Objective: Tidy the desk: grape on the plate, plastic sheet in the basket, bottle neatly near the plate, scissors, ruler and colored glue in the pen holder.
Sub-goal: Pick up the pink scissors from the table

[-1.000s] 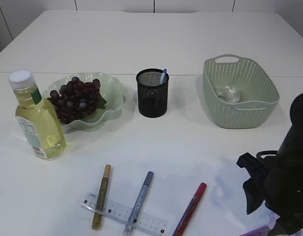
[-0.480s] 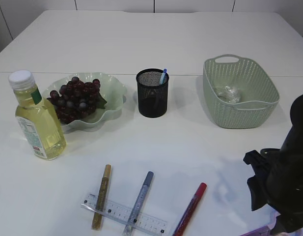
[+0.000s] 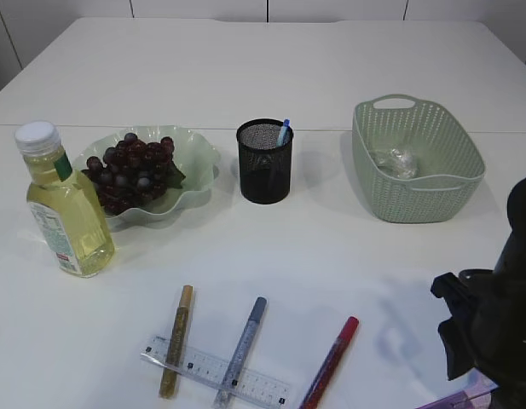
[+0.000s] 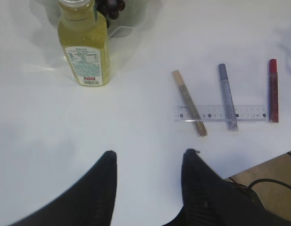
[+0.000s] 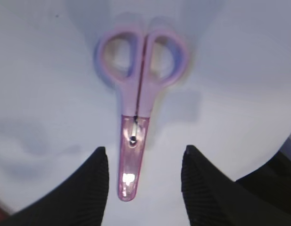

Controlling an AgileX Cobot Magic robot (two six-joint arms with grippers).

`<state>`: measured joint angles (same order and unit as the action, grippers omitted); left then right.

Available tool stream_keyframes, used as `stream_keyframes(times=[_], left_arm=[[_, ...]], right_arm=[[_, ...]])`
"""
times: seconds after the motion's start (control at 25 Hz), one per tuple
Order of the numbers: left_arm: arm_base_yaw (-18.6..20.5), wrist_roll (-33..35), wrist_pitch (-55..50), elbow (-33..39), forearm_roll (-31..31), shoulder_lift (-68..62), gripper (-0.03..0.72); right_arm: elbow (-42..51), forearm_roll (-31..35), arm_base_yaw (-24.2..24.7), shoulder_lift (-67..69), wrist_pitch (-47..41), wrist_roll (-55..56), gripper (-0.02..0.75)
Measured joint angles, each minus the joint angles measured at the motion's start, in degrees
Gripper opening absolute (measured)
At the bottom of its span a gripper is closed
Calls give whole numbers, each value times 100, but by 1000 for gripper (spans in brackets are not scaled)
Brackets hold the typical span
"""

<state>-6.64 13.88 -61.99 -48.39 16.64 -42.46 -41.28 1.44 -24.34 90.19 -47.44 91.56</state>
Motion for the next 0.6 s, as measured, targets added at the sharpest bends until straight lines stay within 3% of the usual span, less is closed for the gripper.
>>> stream_keyframes(times=[0.6], left_arm=[[0,0,25,0,0,0,331]], right_arm=[[138,44,0,234,483,59,399]])
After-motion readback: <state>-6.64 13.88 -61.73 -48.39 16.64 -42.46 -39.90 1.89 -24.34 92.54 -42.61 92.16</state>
